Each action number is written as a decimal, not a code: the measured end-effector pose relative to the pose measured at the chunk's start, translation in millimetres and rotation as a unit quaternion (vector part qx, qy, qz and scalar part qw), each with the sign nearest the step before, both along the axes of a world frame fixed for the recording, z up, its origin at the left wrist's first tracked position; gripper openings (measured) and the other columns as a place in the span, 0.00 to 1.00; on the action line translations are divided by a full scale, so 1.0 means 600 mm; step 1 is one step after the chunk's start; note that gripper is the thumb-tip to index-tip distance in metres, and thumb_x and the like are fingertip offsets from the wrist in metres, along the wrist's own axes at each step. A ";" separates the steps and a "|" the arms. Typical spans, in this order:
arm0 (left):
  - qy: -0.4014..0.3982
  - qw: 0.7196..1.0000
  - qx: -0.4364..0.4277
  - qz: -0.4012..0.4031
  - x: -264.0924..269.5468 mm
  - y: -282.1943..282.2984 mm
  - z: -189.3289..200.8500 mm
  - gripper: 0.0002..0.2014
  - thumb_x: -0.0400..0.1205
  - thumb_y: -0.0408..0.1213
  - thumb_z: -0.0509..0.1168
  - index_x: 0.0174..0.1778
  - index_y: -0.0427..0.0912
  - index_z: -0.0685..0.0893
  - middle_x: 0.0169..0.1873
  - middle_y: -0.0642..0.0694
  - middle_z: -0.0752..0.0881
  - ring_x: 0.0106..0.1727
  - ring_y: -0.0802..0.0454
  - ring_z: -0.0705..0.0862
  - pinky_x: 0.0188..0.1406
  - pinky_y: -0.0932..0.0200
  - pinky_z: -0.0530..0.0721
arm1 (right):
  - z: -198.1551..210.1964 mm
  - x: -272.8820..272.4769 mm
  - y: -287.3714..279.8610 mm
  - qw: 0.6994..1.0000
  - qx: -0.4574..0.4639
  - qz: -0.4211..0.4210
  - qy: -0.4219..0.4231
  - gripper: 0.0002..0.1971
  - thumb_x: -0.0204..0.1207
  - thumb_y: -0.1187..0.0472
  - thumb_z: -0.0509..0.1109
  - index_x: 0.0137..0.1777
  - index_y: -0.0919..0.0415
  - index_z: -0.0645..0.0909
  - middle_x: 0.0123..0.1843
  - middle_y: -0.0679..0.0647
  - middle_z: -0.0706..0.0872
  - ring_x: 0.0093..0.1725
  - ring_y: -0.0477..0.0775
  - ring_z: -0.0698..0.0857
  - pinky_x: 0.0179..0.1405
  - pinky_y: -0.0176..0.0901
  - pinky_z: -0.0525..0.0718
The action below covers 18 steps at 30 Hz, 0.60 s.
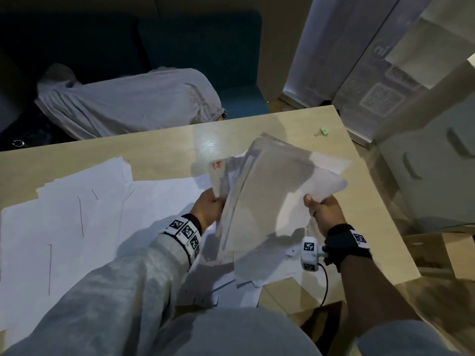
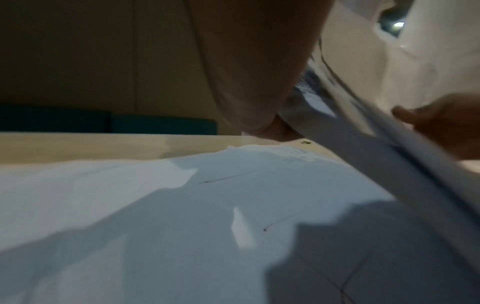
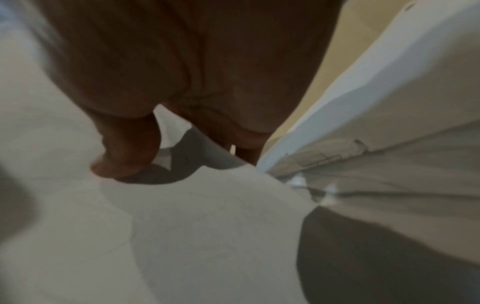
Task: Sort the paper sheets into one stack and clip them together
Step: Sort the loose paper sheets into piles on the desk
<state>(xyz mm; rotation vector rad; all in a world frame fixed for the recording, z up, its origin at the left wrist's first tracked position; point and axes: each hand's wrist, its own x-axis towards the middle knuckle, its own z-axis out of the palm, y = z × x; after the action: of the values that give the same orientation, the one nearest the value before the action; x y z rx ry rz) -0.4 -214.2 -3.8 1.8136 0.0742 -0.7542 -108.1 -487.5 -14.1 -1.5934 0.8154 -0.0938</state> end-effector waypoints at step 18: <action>0.005 0.914 0.358 0.191 -0.014 0.110 -0.075 0.49 0.65 0.34 0.77 0.78 0.47 0.55 0.74 0.35 0.65 0.73 0.34 0.68 0.73 0.43 0.70 | -0.022 0.034 0.065 0.993 -0.004 0.082 0.081 0.10 0.74 0.67 0.73 0.55 0.60 0.82 0.52 0.58 0.89 0.52 0.59 0.87 0.52 0.50 0.85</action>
<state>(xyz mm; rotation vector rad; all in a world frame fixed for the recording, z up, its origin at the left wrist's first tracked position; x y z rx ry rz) -8.6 -148.5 -48.6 2.3776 0.7779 -0.4759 -87.8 -448.4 -27.1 -1.6849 0.8054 0.1531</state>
